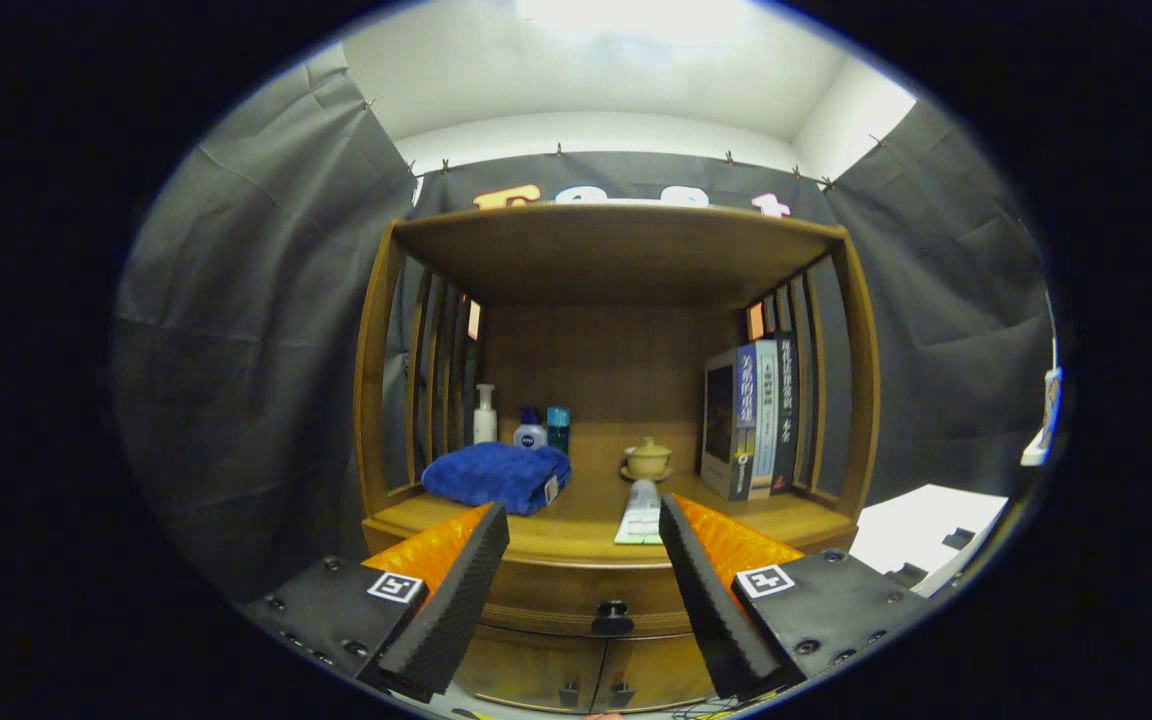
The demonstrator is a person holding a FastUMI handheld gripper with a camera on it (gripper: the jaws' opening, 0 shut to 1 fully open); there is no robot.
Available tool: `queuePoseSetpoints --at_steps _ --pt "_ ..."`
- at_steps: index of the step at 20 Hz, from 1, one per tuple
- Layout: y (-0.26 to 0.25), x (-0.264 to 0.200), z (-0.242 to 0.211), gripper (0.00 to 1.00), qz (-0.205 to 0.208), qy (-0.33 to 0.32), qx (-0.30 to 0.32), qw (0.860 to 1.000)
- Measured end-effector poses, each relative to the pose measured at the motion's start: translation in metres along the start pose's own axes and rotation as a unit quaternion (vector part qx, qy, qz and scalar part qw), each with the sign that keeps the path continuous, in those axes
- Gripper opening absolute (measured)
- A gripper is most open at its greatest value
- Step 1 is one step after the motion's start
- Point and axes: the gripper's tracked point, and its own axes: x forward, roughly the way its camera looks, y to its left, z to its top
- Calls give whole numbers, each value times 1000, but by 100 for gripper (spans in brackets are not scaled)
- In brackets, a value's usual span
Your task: Pull open the drawer, take out the items inside it, and place them on the countertop above the cabinet.
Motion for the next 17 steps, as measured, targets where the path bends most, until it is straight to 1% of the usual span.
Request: queuePoseSetpoints --at_steps 2,7,9,14,17 --pt "-1 -10 23 98 3 -13 -11 1000" --pt "-3 -25 67 98 11 -33 27 999" --pt "-12 -28 81 98 3 -42 25 999" --pt "-27 -45 93 98 -2 -54 4 999" --pt "-41 -51 94 98 -11 -54 9 998"
